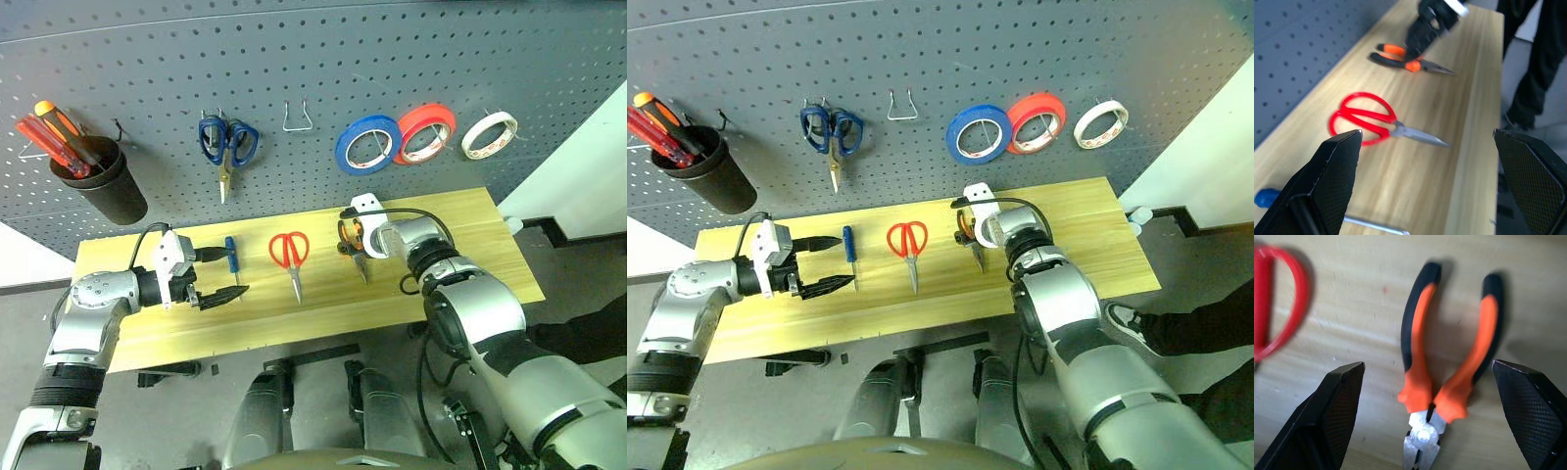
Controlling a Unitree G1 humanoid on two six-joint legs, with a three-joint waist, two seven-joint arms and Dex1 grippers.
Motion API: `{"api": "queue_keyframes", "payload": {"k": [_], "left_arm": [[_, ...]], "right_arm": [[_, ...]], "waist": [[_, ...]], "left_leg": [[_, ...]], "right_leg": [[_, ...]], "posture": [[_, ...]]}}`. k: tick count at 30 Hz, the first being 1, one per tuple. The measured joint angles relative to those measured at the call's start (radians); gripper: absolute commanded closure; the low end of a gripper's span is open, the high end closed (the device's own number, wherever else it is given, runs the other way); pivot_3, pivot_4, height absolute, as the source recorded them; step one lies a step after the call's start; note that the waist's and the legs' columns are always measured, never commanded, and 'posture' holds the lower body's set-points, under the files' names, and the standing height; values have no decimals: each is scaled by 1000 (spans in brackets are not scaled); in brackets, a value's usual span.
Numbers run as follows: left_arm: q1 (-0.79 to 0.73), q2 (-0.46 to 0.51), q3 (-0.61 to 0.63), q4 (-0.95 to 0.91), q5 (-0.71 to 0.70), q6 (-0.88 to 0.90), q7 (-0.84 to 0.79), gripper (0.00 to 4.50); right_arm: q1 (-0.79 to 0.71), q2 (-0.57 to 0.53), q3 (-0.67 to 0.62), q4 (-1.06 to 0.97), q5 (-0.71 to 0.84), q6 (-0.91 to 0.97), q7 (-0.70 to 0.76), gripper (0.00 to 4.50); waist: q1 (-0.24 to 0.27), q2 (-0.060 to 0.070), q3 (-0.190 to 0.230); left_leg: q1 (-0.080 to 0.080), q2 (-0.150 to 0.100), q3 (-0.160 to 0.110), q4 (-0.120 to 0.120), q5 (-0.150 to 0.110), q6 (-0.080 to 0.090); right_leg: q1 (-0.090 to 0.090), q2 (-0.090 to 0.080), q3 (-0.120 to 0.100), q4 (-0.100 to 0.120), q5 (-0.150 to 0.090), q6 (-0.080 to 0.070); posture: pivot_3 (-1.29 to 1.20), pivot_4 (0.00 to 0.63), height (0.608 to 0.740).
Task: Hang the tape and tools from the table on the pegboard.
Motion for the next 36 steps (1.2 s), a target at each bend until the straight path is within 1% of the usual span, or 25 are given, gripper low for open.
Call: {"api": "queue_keyframes", "payload": {"k": [5, 8, 15, 18, 22, 23, 24, 31, 34, 36], "left_arm": [[28, 0, 12, -29, -4, 0, 21, 0], [64, 0, 20, -63, -9, 4, 32, 0], [121, 5, 31, -113, -12, 25, 44, 0], [128, 5, 31, -124, -12, 29, 50, 0], [127, 5, 31, -125, -11, 30, 56, 0], [126, 4, 31, -125, -11, 30, 57, 0], [123, 4, 31, -125, -11, 30, 58, 0], [63, -12, 30, -82, -10, 17, 71, 0], [43, -19, 29, -61, -7, 2, 70, 0], [35, -20, 28, -53, -6, -11, 66, 0]], "right_arm": [[0, 3, 5, 4, -32, -23, -22, 155], [-2, 9, -2, 3, -34, -30, -33, 155], [-13, 29, -12, -2, -50, -33, -55, 155], [-15, 32, -9, -3, -63, -32, -55, 735], [-19, 34, -2, -4, -76, -29, -43, 2017], [-22, 36, -1, -4, -80, -27, -37, 2255], [-23, 37, 1, -4, -82, -24, -33, 2308], [-36, 32, 7, -4, -92, 13, 32, 2308], [-42, 21, 16, -9, -98, 34, 92, 2308], [-44, 2, 31, -27, -100, 69, 162, 2308]], "waist": [[-2, 0, 13], [-3, -1, 15], [-1, -3, 36], [-1, -3, 37], [-2, -3, 37], [-2, -3, 38], [-1, -3, 37], [-1, -4, 37], [0, -4, 37], [1, -4, 37]], "left_leg": [[-8, 0, 1, -2, 1, 0], [-8, 0, 1, -3, 1, 0], [-7, 0, 0, -2, 0, 0], [-7, 1, 0, -2, 0, 0], [-7, 1, 0, -4, 0, 0], [-7, 1, 0, -4, 0, 0], [-7, 1, 0, -5, 0, -1], [-8, 1, 0, -5, 0, -1], [-9, 1, 0, -5, 1, -1], [-11, 1, 1, -5, 1, -1]], "right_leg": [[-10, 0, 0, 2, 0, 0], [-11, 1, 0, 2, -1, 0], [-10, 1, 0, 2, -1, -1], [-11, 1, 0, 1, -1, -1], [-11, 1, 0, 0, -2, -2], [-11, 1, 0, 1, -2, -2], [-11, 1, 0, 1, -2, -2], [-11, 1, 0, 0, -2, -1], [-12, 2, 0, 0, -2, -1], [-14, 3, -1, 0, -2, 0]], "posture": [[176, 378, 740], [184, 391, 740], [198, 418, 740], [200, 416, 740], [196, 403, 740], [192, 398, 740], [191, 394, 740], [174, 352, 740], [164, 324, 740], [150, 298, 740]]}}
